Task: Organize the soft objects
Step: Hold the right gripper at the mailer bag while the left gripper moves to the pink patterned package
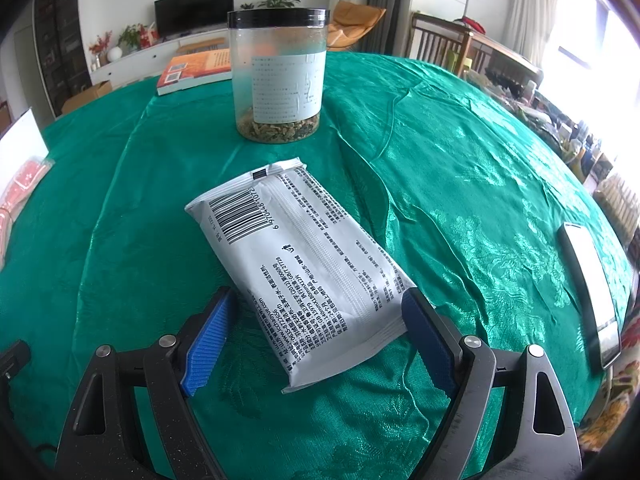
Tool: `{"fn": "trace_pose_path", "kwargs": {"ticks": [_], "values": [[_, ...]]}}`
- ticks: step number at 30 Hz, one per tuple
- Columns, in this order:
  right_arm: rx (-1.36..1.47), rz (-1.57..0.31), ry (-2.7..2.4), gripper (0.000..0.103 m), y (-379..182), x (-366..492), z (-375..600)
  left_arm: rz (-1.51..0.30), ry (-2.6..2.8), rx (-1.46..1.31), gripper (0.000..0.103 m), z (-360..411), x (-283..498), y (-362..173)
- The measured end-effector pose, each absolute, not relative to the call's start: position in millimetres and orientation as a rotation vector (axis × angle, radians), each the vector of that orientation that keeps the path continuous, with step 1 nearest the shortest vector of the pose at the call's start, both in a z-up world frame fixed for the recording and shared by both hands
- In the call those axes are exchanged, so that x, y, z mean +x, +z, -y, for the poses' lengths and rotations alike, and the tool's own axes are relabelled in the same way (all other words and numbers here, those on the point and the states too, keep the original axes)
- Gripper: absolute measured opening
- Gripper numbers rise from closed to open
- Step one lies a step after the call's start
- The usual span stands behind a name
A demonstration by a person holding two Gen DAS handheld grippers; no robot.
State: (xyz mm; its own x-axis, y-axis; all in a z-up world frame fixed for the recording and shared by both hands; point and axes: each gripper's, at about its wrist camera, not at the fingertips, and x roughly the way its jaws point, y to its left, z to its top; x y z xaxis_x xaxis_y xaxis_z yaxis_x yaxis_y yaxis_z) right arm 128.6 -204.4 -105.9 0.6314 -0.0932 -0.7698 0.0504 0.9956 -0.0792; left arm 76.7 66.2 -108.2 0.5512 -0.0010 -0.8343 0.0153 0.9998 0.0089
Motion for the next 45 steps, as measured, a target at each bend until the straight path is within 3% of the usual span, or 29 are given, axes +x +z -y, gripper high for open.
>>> {"fn": "trace_pose_path", "kwargs": {"ticks": [23, 34, 45], "values": [[-0.046, -0.884, -0.082, 0.087, -107.2, 128.4, 205.3, -0.953, -0.012, -0.066, 0.102, -101.3, 100.1, -97.5], [-0.046, -0.884, -0.083, 0.087, -107.2, 128.6, 205.4, -0.997, -0.005, -0.189, 0.097, -160.1, 126.8, -83.2], [-0.044, -0.883, -0.083, 0.087, -107.4, 128.7, 206.0, -0.92, 0.225, 0.005, 0.099, -132.4, 199.0, -73.0]]}}
